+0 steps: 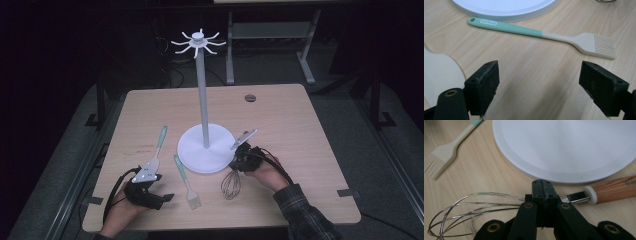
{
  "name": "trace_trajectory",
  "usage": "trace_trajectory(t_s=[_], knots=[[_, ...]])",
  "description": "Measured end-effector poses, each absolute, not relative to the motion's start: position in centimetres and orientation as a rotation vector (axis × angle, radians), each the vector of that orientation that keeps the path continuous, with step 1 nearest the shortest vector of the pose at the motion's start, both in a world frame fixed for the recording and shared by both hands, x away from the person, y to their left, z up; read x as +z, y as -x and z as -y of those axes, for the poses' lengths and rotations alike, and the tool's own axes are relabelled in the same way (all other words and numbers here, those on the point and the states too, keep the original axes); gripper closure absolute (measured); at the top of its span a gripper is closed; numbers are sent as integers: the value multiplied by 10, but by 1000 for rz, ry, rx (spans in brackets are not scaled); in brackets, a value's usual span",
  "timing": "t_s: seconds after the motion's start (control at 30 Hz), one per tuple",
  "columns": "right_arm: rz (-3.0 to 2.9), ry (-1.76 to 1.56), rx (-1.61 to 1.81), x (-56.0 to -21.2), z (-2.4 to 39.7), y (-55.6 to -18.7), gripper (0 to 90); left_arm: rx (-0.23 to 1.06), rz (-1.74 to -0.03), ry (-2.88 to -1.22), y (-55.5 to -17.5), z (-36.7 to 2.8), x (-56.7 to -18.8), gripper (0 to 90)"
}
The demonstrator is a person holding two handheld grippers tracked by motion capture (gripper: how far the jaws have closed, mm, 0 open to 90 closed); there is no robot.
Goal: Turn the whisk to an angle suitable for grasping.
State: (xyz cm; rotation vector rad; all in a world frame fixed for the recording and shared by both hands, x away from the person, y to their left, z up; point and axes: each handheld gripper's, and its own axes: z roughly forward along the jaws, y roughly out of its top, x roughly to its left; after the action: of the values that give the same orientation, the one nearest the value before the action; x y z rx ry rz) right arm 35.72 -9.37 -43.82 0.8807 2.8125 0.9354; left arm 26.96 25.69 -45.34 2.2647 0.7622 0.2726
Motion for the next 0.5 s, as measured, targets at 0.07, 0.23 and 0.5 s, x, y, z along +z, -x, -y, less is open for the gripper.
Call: trace_trajectory(t_s=[0.07, 0.23, 0.5], knots=[[-2817, -878, 923, -438, 96, -356, 900, 272, -764, -2263, -270, -257, -453, 160], [-2817, -898, 916, -439, 102, -353, 900, 270, -763, -2265, -270, -257, -453, 160], [-2811, -936, 904, -438, 124, -345, 900, 267, -767, -2268, -269, -256, -454, 160]])
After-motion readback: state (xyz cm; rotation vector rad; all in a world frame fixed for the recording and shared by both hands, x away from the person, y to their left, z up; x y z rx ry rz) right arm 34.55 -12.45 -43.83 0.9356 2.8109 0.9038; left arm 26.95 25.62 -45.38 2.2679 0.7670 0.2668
